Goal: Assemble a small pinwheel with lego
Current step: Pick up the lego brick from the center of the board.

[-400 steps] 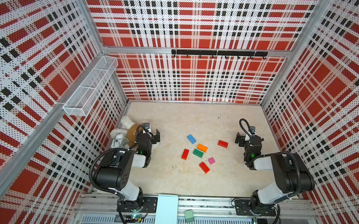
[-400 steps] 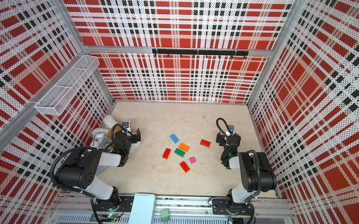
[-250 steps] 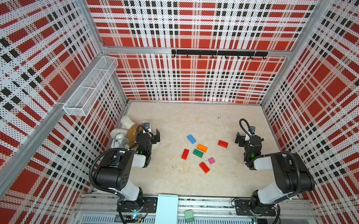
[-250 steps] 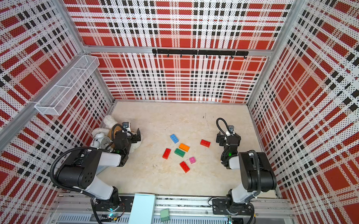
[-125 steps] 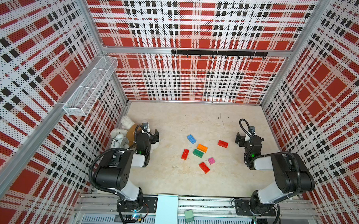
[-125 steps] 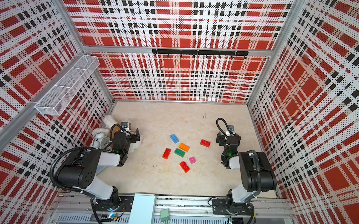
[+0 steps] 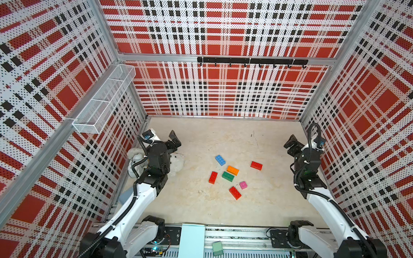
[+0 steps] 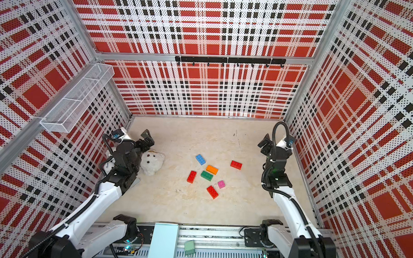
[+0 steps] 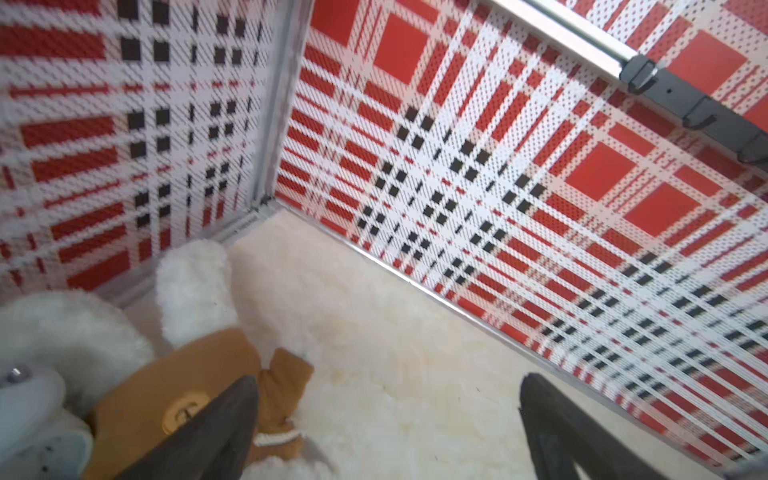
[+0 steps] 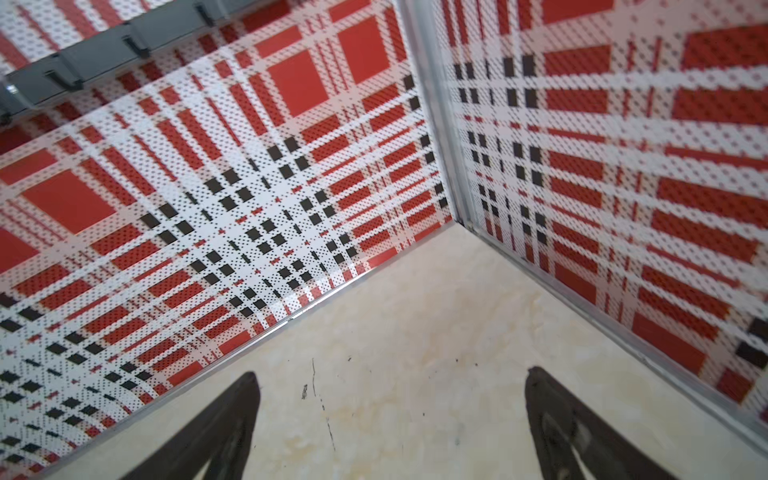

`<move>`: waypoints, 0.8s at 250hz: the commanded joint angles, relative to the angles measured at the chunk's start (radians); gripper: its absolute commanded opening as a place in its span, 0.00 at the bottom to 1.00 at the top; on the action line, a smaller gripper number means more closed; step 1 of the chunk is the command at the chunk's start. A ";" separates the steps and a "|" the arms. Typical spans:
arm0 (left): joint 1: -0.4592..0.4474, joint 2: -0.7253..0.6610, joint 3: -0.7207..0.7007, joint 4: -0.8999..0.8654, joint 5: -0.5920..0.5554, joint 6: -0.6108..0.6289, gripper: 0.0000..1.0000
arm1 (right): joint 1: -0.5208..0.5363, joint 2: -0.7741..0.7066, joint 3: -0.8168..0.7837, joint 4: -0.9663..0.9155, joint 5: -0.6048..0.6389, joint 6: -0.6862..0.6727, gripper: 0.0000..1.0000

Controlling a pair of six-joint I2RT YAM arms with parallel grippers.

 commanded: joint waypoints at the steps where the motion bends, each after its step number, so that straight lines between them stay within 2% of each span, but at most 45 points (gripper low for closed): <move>1: -0.062 -0.007 0.027 -0.282 0.169 -0.131 0.99 | -0.025 -0.027 0.038 -0.277 -0.163 0.155 1.00; 6: -0.068 -0.007 0.033 -0.304 0.187 -0.118 0.99 | -0.023 -0.026 0.045 -0.301 -0.200 0.149 0.99; 16: -0.135 -0.009 0.040 -0.343 0.216 -0.097 1.00 | -0.012 -0.023 0.047 -0.330 -0.291 0.140 0.94; 27: -0.197 -0.013 0.035 -0.370 0.233 -0.082 0.99 | 0.020 -0.026 0.042 -0.370 -0.337 0.142 0.92; 37: -0.254 -0.015 0.022 -0.379 0.260 -0.077 0.99 | 0.057 -0.034 0.041 -0.413 -0.361 0.139 0.88; 60: -0.377 -0.001 -0.015 -0.377 0.326 -0.091 0.99 | 0.165 -0.059 0.026 -0.509 -0.386 0.153 0.69; 76: -0.444 0.034 -0.036 -0.364 0.365 -0.093 1.00 | 0.246 -0.071 0.000 -0.543 -0.420 0.190 0.60; 96: -0.501 0.109 -0.041 -0.365 0.374 -0.081 1.00 | 0.354 -0.071 -0.036 -0.567 -0.434 0.235 0.54; 119: -0.511 0.225 -0.025 -0.374 0.391 -0.067 0.96 | 0.454 -0.069 -0.085 -0.542 -0.454 0.302 0.54; 159: -0.477 0.406 0.043 -0.414 0.401 -0.030 0.87 | 0.601 -0.028 -0.146 -0.461 -0.447 0.359 0.54; 200: -0.452 0.492 0.057 -0.374 0.450 -0.034 0.76 | 0.655 0.106 -0.165 -0.359 -0.517 0.385 0.48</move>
